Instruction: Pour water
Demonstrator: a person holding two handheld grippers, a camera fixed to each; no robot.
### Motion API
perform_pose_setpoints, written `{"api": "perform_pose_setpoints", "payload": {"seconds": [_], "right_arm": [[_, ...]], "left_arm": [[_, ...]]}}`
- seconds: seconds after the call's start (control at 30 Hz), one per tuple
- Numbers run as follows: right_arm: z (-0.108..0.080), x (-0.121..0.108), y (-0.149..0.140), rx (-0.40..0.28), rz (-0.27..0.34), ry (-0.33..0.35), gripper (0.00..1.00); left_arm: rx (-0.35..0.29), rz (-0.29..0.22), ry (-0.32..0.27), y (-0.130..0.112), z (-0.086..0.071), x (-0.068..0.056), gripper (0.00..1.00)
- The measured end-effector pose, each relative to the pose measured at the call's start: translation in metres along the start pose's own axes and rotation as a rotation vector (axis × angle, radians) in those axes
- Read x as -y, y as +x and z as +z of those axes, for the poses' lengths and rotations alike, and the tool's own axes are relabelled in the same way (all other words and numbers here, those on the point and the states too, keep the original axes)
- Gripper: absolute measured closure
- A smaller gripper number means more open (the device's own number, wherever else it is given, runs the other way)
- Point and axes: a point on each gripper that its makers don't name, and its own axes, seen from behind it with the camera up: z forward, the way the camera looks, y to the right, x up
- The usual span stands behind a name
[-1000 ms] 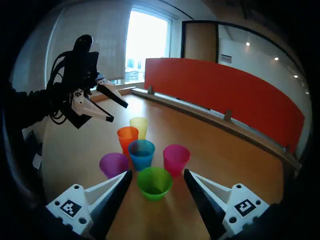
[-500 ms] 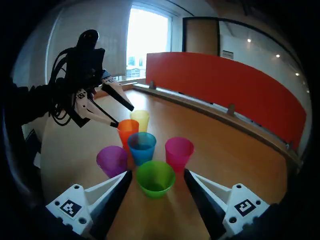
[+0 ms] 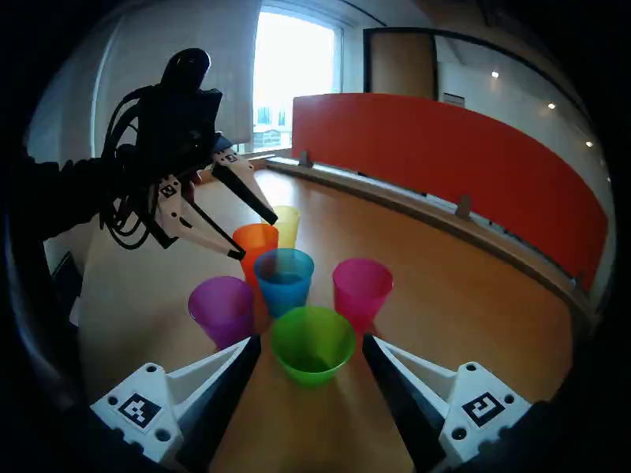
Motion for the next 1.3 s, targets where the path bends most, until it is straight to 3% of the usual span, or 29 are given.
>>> {"api": "perform_pose_setpoints", "payload": {"seconds": [0.6, 1.3], "right_arm": [[0.004, 0.001, -0.004, 0.008, -0.005, 0.010, 0.00], [0.006, 0.000, -0.012, 0.010, 0.007, 0.017, 0.00]], "left_arm": [[0.070, 0.047, -0.015, -0.008, 0.021, -0.008, 0.10], [0.138, 0.036, -0.020, -0.007, 0.037, -0.009, 0.10]]}}
